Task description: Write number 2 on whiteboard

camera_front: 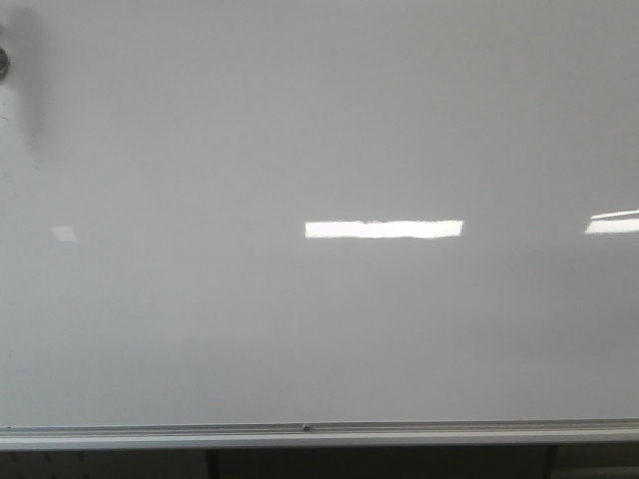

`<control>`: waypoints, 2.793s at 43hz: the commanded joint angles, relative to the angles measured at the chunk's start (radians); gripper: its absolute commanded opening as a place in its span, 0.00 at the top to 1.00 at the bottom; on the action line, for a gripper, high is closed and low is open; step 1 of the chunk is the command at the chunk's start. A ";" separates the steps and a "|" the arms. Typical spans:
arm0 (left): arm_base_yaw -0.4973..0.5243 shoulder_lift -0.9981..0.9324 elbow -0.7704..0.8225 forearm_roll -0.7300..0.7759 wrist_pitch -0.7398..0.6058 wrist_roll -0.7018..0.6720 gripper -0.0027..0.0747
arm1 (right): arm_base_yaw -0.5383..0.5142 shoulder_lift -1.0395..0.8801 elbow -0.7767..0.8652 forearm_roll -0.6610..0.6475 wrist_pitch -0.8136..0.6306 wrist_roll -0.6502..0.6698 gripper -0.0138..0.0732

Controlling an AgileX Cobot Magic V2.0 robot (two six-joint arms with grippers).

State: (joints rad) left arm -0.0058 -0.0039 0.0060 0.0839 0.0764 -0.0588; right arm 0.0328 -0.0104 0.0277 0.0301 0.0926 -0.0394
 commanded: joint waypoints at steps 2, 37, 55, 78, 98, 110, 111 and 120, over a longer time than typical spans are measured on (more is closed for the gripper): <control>-0.003 -0.030 0.033 -0.001 -0.076 -0.001 0.99 | -0.003 -0.020 -0.005 0.004 -0.075 -0.006 0.92; -0.003 -0.030 0.033 -0.001 -0.076 -0.001 0.99 | -0.003 -0.019 -0.005 0.004 -0.075 -0.006 0.92; -0.003 -0.030 0.033 -0.001 -0.076 -0.001 0.99 | -0.003 -0.019 -0.005 0.004 -0.075 -0.006 0.92; -0.003 -0.030 0.033 -0.001 -0.082 -0.001 0.99 | -0.003 -0.019 -0.005 0.004 -0.075 -0.006 0.92; -0.003 -0.030 0.033 -0.031 -0.076 -0.001 0.99 | -0.003 -0.019 -0.005 0.004 -0.075 -0.006 0.92; -0.003 -0.030 0.007 -0.037 -0.089 -0.001 0.99 | -0.003 -0.019 -0.050 0.004 -0.075 -0.006 0.92; -0.003 -0.030 -0.002 -0.037 -0.089 -0.001 0.99 | -0.003 -0.019 -0.062 0.004 -0.075 -0.006 0.92; -0.003 -0.023 -0.162 -0.037 -0.043 -0.001 0.99 | -0.003 -0.018 -0.209 0.004 -0.023 -0.006 0.92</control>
State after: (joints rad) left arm -0.0058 -0.0039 -0.0568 0.0584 0.0984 -0.0588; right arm 0.0328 -0.0104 -0.0926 0.0301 0.1138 -0.0394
